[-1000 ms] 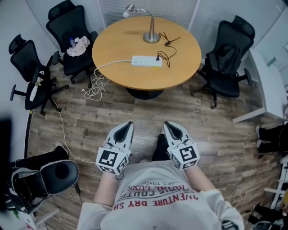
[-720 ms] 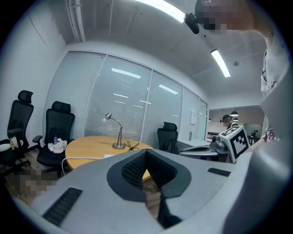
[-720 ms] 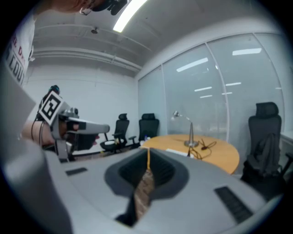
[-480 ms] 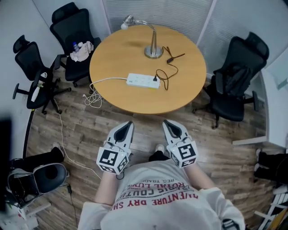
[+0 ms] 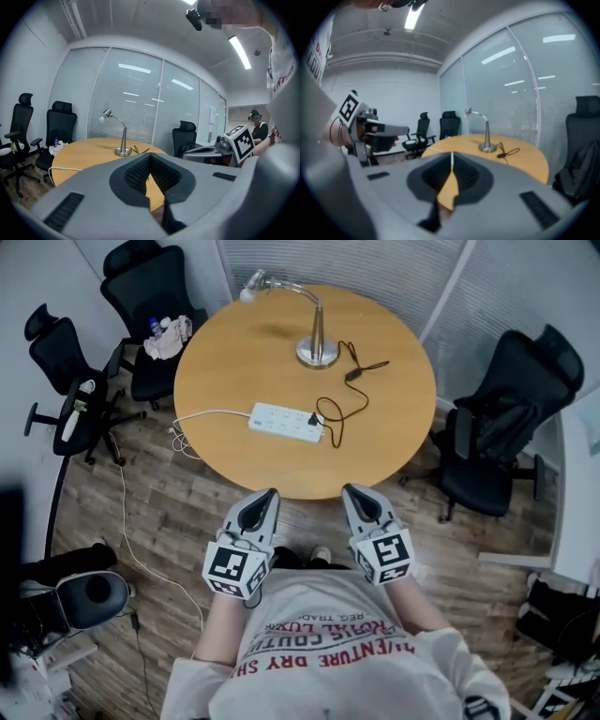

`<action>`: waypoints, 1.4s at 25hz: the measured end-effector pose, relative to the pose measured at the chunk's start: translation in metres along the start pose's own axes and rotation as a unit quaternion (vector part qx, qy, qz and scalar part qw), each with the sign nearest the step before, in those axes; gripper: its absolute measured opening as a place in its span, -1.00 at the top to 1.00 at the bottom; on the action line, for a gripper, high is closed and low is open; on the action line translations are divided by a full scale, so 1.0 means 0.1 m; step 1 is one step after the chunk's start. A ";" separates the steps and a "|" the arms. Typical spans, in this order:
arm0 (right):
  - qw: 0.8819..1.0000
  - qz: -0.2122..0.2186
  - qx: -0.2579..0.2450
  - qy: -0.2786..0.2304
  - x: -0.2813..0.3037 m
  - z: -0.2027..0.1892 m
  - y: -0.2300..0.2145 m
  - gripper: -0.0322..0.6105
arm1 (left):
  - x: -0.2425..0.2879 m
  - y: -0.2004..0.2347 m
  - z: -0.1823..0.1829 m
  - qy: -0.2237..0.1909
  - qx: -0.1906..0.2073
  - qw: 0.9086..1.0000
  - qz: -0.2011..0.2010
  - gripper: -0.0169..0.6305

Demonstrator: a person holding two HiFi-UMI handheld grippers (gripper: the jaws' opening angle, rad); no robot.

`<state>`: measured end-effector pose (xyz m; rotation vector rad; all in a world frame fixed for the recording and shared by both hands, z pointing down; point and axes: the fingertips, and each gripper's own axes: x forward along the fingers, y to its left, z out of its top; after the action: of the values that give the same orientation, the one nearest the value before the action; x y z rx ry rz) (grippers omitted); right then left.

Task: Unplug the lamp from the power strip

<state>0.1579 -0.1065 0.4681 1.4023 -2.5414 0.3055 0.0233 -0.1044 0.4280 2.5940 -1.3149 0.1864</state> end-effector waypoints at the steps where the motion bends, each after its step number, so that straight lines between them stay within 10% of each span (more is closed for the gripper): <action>1: 1.000 0.001 0.001 0.003 0.05 -0.01 -0.04 0.80 | 0.05 0.04 -0.02 0.004 -0.002 1.000 0.003 0.86; 20: 0.992 -0.025 0.015 0.122 1.52 -0.09 -0.64 0.80 | 1.59 1.20 -0.37 0.100 -0.012 0.992 -0.074 0.86; 24: 0.983 -0.013 0.000 0.184 1.73 -0.36 -0.67 0.77 | 1.88 1.28 -0.77 0.154 0.007 0.982 -0.109 0.86; 26: 0.976 -0.002 -0.010 0.219 1.83 -0.48 -0.68 0.42 | 2.01 1.29 -0.99 0.187 0.022 0.974 -0.127 0.86; 35: 0.933 0.044 -0.112 0.338 2.26 -0.87 -0.75 0.37 | 2.43 1.35 -1.64 0.308 0.058 0.937 -0.154 0.86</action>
<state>0.1122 -0.3024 0.6226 0.8914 -1.9884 0.4117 0.0561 -0.3281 0.6581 2.4685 -0.6847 0.9503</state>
